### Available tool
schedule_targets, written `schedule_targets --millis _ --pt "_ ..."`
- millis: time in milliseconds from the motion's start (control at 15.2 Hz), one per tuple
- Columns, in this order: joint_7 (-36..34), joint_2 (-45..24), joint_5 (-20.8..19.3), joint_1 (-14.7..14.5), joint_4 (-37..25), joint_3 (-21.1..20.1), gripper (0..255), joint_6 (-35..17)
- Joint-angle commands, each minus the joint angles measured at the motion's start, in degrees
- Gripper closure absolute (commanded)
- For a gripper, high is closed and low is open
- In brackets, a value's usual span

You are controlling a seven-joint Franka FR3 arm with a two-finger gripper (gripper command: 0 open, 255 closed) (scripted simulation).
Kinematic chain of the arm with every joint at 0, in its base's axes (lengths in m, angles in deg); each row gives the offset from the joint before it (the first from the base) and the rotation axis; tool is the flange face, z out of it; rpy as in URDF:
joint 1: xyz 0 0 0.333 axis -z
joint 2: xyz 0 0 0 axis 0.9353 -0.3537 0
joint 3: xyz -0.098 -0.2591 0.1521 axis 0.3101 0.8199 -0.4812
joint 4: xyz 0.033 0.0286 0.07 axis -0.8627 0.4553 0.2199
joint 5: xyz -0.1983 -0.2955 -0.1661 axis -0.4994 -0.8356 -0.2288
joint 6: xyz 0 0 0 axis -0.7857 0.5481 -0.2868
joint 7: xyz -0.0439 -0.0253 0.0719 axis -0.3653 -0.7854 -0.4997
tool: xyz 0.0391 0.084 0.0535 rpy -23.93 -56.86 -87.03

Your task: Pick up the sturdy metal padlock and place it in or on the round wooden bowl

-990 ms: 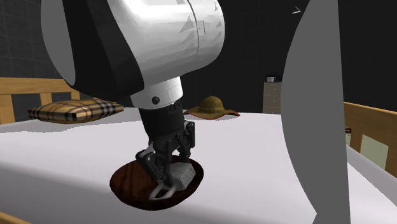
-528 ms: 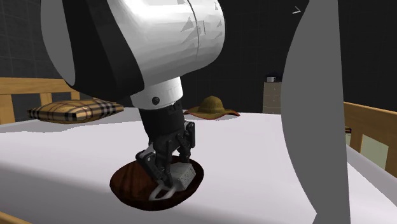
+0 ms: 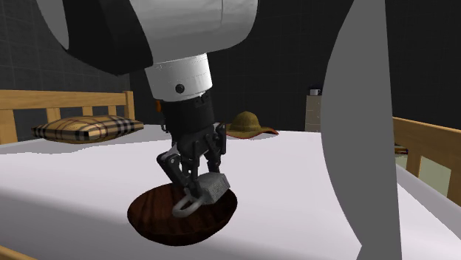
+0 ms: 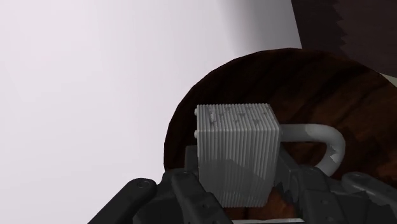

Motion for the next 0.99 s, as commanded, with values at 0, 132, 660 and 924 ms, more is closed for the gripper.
schedule_targets --millis 0,132,660,924 --pt "0.8 1.7 0.9 -0.7 -0.7 0.2 255 2.4" --pt "1.6 3.2 1.6 -1.2 -1.5 0.3 255 4.7" --pt "4.0 7.7 3.8 -2.6 -5.4 0.5 255 12.9" --pt "5.0 9.2 4.7 -3.1 -7.7 0.5 255 16.7"
